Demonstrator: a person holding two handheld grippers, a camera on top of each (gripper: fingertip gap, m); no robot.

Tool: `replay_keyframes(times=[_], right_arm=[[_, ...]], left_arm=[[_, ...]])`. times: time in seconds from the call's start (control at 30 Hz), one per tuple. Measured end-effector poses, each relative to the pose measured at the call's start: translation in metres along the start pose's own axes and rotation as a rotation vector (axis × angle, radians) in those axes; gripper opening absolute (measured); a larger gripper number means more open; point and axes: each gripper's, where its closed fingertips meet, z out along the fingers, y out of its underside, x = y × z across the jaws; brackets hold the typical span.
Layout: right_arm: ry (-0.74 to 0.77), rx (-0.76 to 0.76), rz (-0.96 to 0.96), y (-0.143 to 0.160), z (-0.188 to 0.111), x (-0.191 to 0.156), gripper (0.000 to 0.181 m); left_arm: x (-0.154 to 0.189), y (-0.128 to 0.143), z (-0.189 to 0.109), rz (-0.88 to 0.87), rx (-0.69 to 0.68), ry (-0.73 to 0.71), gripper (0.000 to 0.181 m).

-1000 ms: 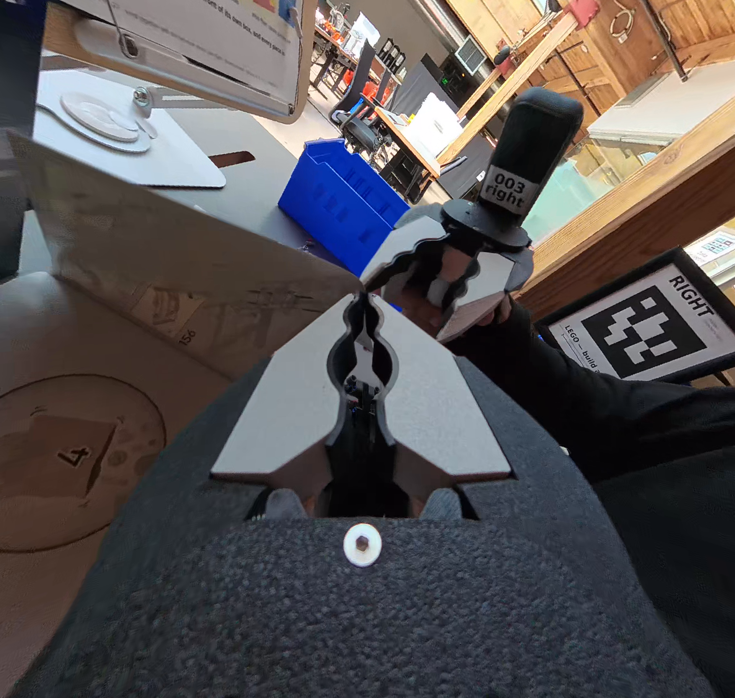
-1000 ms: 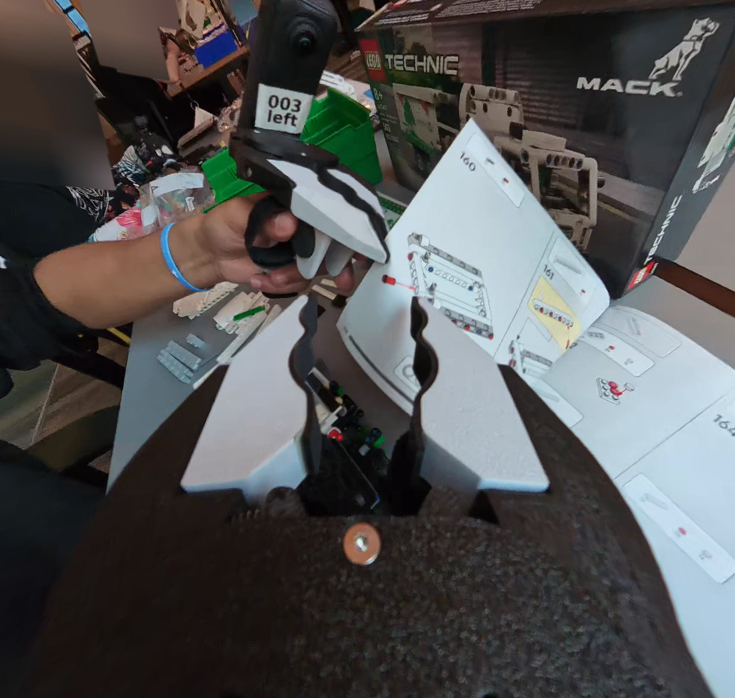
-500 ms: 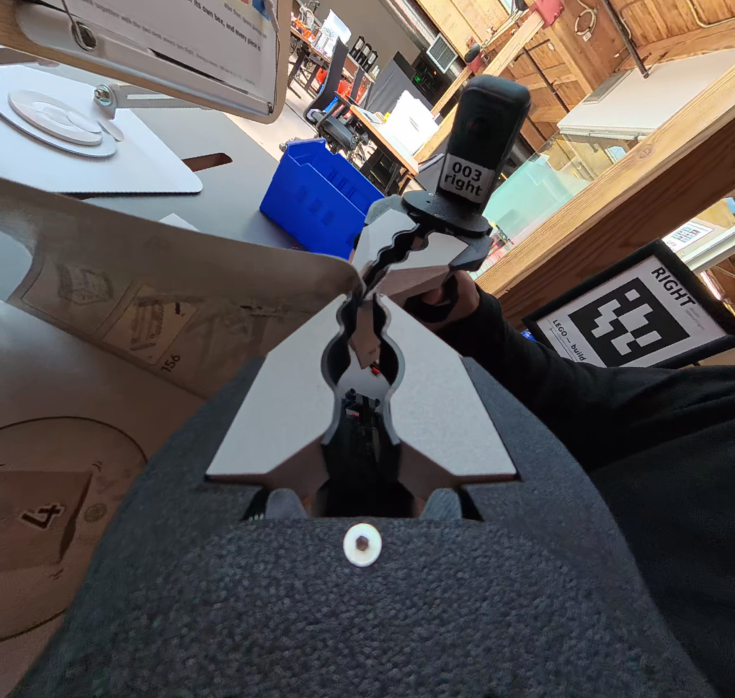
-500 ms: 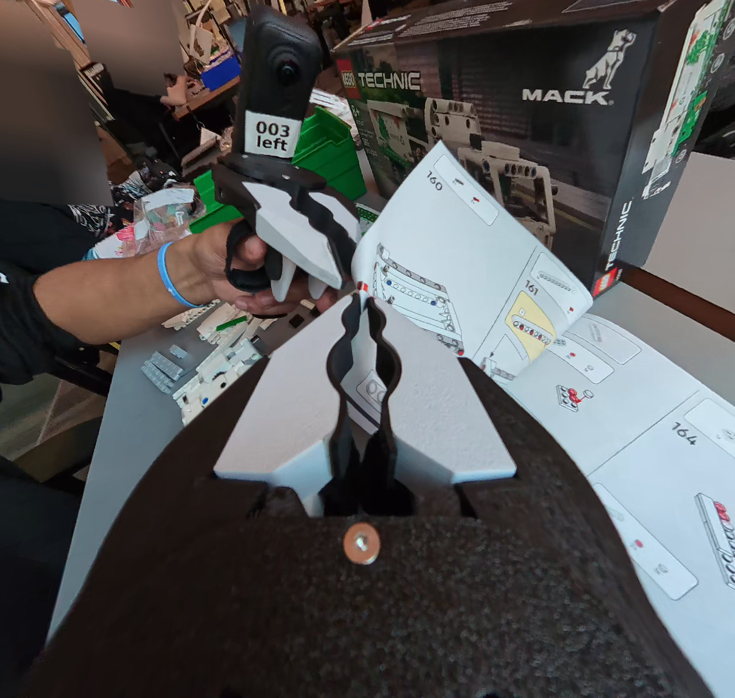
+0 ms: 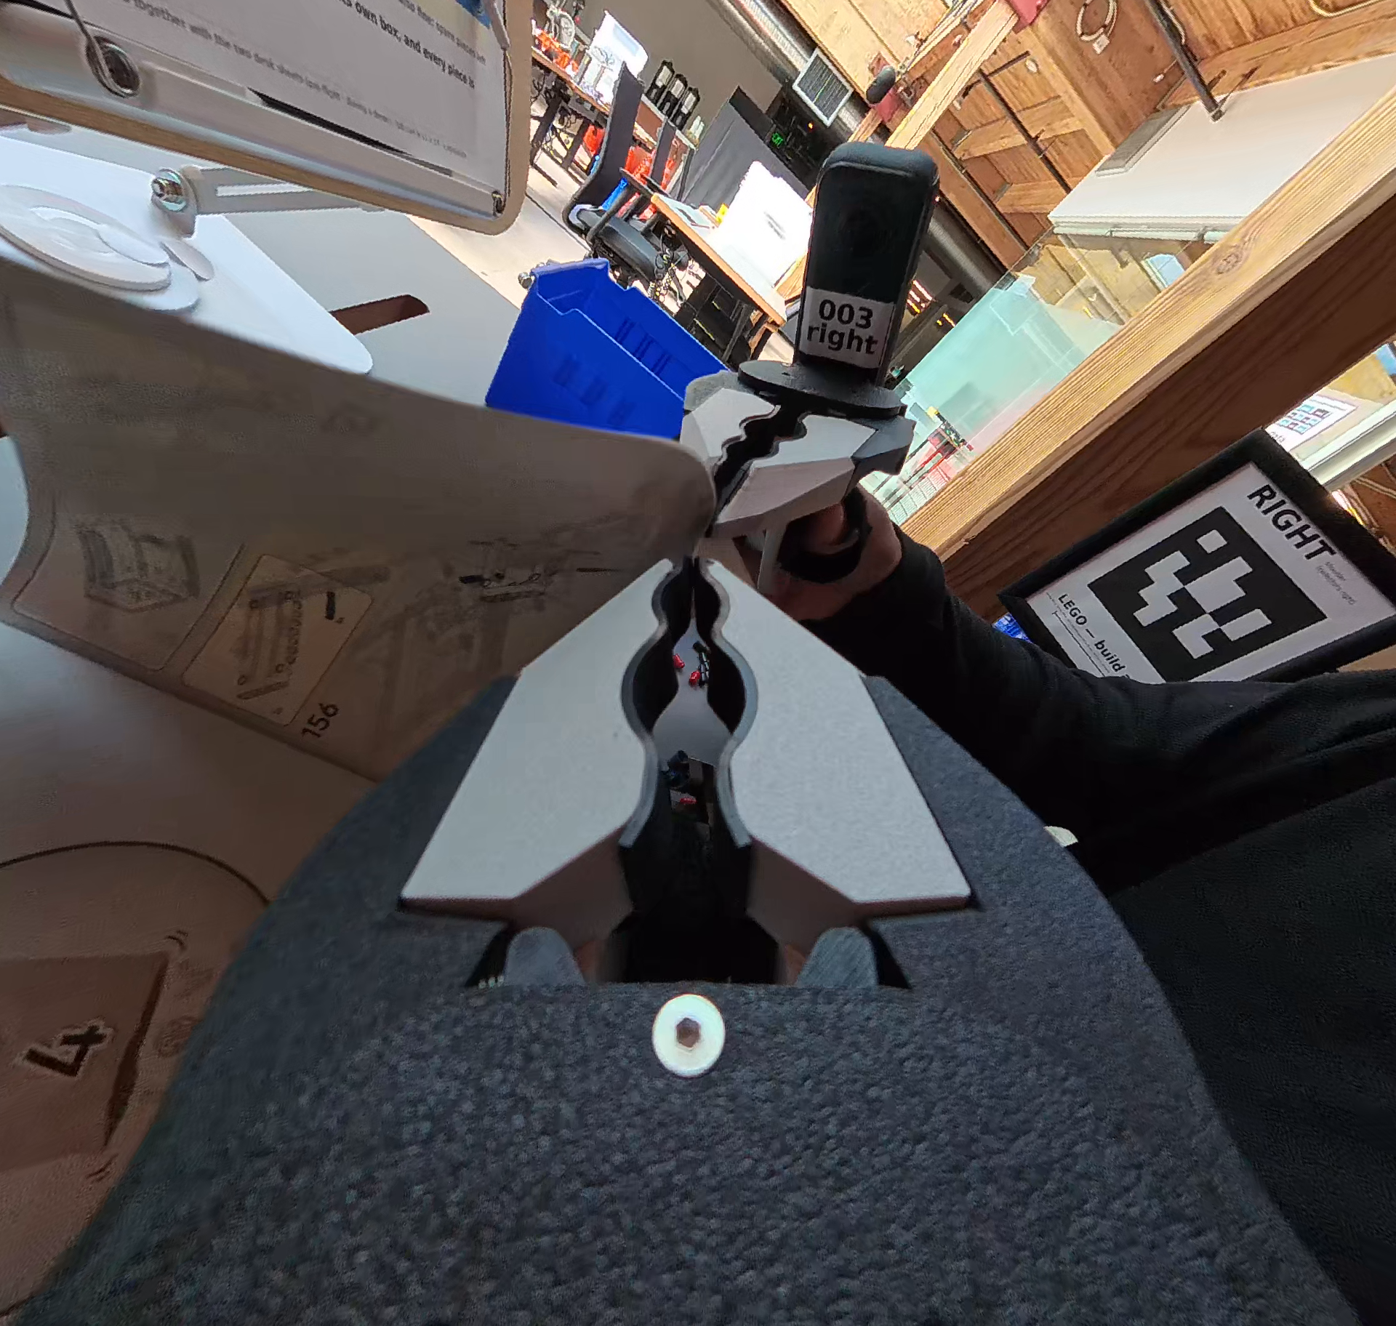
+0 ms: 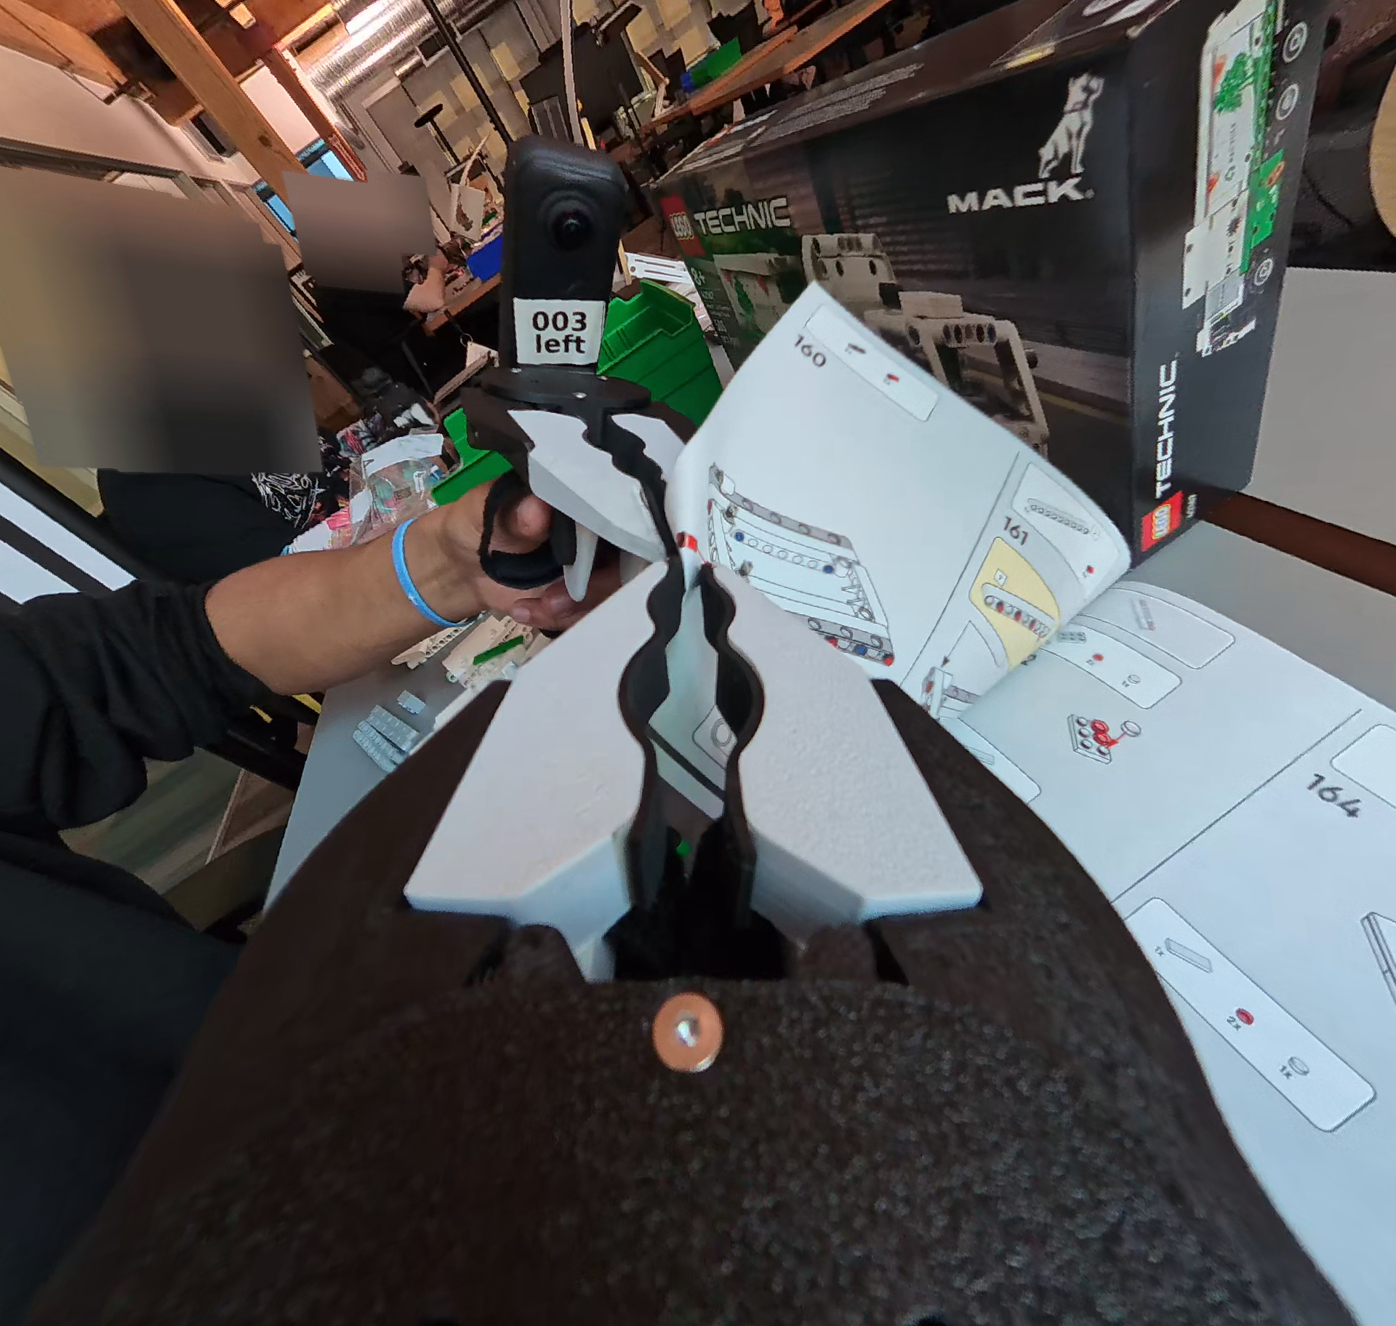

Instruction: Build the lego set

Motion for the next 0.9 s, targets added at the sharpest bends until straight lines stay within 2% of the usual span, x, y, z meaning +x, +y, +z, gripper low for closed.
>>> replay_keyframes(times=[0.03,0.17,0.23,0.33,0.5,0.6,0.9], right_arm=[[-0.006,0.009,0.011,-0.001,-0.002,0.000,0.004],[-0.018,0.007,0.025,0.001,-0.007,0.003,0.003],[-0.021,0.007,0.029,0.002,-0.008,0.003,0.003],[-0.023,0.005,0.034,0.004,-0.007,0.004,0.003],[-0.027,-0.005,0.036,0.006,-0.005,0.004,0.003],[-0.028,-0.008,0.031,0.006,-0.004,0.003,0.003],[-0.030,-0.011,0.042,0.008,-0.004,0.005,0.002]], left_arm=[[-0.001,0.000,0.000,-0.002,-0.001,-0.001,0.000],[-0.004,-0.003,-0.001,-0.014,0.026,-0.010,0.000],[-0.005,-0.007,-0.001,-0.019,0.051,-0.012,0.008],[-0.003,-0.011,0.001,-0.017,0.063,-0.002,0.010],[-0.001,-0.011,0.006,0.012,0.051,-0.005,0.009],[-0.004,-0.013,0.006,0.018,0.063,-0.025,0.000],[-0.003,-0.013,0.006,0.016,0.076,-0.014,0.002]])
